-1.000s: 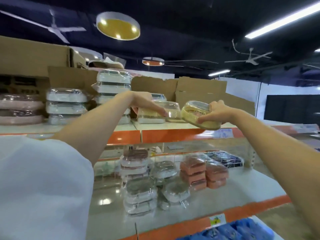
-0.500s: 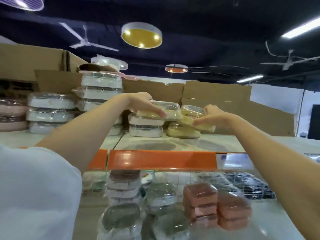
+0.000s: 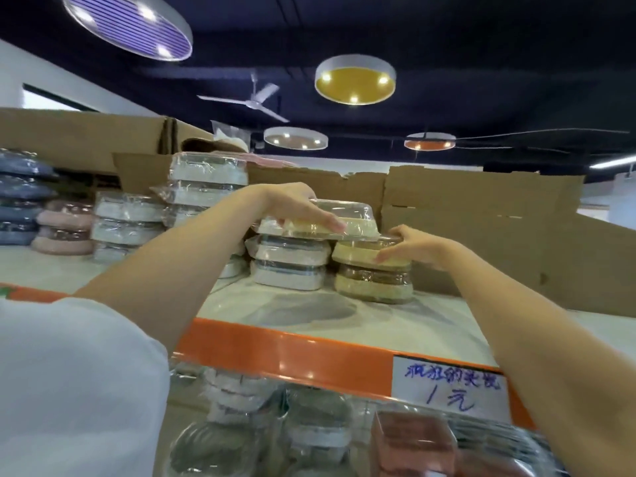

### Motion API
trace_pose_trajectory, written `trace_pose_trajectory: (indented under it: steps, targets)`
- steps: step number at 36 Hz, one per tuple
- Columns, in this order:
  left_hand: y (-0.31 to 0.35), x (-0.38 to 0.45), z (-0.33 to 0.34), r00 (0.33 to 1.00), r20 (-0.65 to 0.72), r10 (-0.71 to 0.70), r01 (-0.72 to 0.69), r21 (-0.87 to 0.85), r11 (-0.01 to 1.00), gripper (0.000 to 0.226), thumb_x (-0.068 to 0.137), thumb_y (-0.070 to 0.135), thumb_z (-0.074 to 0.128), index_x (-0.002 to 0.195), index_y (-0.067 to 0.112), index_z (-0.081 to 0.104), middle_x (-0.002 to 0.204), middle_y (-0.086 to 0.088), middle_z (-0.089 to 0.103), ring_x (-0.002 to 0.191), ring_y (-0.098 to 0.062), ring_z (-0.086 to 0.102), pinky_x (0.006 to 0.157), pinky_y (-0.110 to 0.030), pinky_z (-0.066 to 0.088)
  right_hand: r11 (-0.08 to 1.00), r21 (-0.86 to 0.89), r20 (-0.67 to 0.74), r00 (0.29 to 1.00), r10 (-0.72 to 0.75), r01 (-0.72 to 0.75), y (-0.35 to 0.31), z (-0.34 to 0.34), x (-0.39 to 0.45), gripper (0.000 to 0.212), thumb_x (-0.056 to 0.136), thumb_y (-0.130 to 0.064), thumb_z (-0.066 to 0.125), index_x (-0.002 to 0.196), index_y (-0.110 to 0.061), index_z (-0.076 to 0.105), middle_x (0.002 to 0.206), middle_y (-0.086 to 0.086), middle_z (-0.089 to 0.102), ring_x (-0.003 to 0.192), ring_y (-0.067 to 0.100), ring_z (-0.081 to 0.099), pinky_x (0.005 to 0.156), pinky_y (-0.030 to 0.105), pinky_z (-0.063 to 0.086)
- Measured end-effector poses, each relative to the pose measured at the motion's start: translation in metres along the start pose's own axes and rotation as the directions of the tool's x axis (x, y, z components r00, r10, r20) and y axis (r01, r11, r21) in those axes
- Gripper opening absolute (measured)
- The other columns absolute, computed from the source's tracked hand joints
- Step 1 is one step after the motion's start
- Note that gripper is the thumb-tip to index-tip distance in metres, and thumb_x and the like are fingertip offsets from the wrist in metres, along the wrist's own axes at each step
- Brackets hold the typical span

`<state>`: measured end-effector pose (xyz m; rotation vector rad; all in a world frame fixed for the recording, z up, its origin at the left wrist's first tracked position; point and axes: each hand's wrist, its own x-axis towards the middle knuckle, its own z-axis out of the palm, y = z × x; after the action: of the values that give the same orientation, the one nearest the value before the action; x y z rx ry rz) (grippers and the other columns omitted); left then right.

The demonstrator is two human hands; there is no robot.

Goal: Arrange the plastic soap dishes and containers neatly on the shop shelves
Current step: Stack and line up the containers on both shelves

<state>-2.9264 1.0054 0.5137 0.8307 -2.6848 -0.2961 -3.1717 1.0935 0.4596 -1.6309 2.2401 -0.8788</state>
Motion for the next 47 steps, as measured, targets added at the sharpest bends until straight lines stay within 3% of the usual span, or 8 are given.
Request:
trace_pose_trajectory:
  steps: [11, 18, 24, 29, 35, 42, 45, 47]
  targets:
    - [0.01, 0.001, 0.004, 1.0, -0.007, 0.007, -0.007, 0.016, 1.0, 0.07, 0.062, 0.077, 0.061, 0.092, 0.014, 0.053, 0.085, -0.003, 0.047, 0.072, -0.014, 0.041, 0.063, -0.025, 0.037, 0.972, 0.235, 0.109, 0.994, -0.031, 0.004, 0.008, -0.001, 0.004, 0.099, 0.066, -0.033, 0.083, 0.147, -0.03, 0.027, 0.146, 0.002, 0.035, 0.126, 0.025, 0.045, 0.103, 0.048, 0.044]
    - [0.025, 0.001, 0.001, 0.997, -0.058, 0.051, -0.049, 0.027, 0.998, 0.106, 0.043, 0.087, 0.057, 0.109, 0.004, 0.06, 0.097, -0.003, 0.051, 0.085, -0.016, 0.045, 0.071, -0.028, 0.036, 0.976, 0.22, 0.083, 0.996, -0.024, 0.005, 0.016, -0.008, -0.007, 0.096, 0.078, -0.032, 0.077, 0.152, -0.03, 0.016, 0.159, -0.001, 0.018, 0.143, 0.027, 0.022, 0.115, 0.055, 0.02]
    - [0.039, 0.006, 0.006, 0.995, -0.074, 0.072, -0.069, 0.034, 0.997, 0.1, 0.039, 0.085, 0.06, 0.105, 0.009, 0.06, 0.097, -0.003, 0.051, 0.087, -0.017, 0.045, 0.074, -0.03, 0.036, 0.936, 0.299, -0.136, 0.979, -0.153, 0.188, 0.01, -0.02, -0.011, 0.053, 0.088, -0.005, 0.053, 0.14, -0.012, 0.045, 0.141, 0.0, 0.044, 0.135, 0.02, 0.035, 0.106, 0.034, 0.028]
    - [0.047, 0.011, 0.011, 0.998, -0.031, 0.052, -0.051, 0.034, 0.998, 0.094, 0.044, 0.085, 0.061, 0.093, 0.005, 0.064, 0.08, -0.003, 0.05, 0.075, -0.02, 0.042, 0.067, -0.034, 0.031, 0.831, 0.446, -0.114, 0.943, -0.314, 0.331, 0.001, -0.019, -0.023, 0.043, 0.098, -0.037, 0.044, 0.123, -0.007, 0.06, 0.124, 0.014, 0.062, 0.11, 0.021, 0.056, 0.104, 0.035, 0.038]
    - [0.051, 0.025, 0.016, 0.998, -0.056, 0.016, -0.016, 0.001, 1.0, 0.074, 0.046, 0.082, 0.063, 0.071, 0.013, 0.053, 0.067, -0.001, 0.043, 0.064, -0.017, 0.038, 0.06, -0.03, 0.027, 0.873, 0.344, 0.047, 0.922, -0.384, 0.346, -0.007, -0.019, -0.025, 0.058, 0.083, -0.063, 0.058, 0.13, -0.029, 0.055, 0.13, -0.01, 0.059, 0.122, 0.011, 0.051, 0.102, 0.028, 0.035]
    - [0.045, 0.031, 0.02, 0.983, -0.185, 0.021, -0.033, -0.064, 0.997, 0.061, 0.073, 0.057, 0.07, 0.11, 0.013, 0.05, 0.106, -0.007, 0.047, 0.095, -0.017, 0.046, 0.079, -0.028, 0.036, 0.895, 0.311, 0.004, 0.941, -0.339, 0.321, -0.013, -0.017, -0.018, 0.095, 0.063, -0.074, 0.067, 0.141, -0.024, 0.043, 0.142, -0.008, 0.047, 0.131, 0.015, 0.041, 0.115, 0.042, 0.024]
    - [0.041, 0.029, 0.022, 0.979, -0.2, -0.026, 0.021, -0.03, 0.999, 0.091, 0.071, 0.063, 0.068, 0.138, 0.01, 0.038, 0.134, -0.005, 0.046, 0.122, -0.02, 0.046, 0.1, -0.033, 0.039, 0.898, 0.314, -0.102, 0.951, -0.291, 0.308, -0.01, -0.019, -0.012, 0.086, 0.07, -0.065, 0.068, 0.136, -0.016, 0.043, 0.138, -0.003, 0.046, 0.126, 0.017, 0.042, 0.103, 0.035, 0.03]
    - [0.037, 0.026, 0.024, 0.98, -0.197, -0.027, 0.037, 0.048, 0.998, 0.086, 0.073, 0.063, 0.067, 0.134, 0.006, 0.043, 0.126, -0.005, 0.053, 0.114, -0.022, 0.051, 0.095, -0.034, 0.044, 0.905, 0.301, -0.161, 0.952, -0.262, 0.3, -0.006, -0.019, -0.009, 0.08, 0.072, -0.063, 0.068, 0.132, -0.015, 0.043, 0.133, -0.001, 0.048, 0.121, 0.018, 0.045, 0.1, 0.036, 0.035]
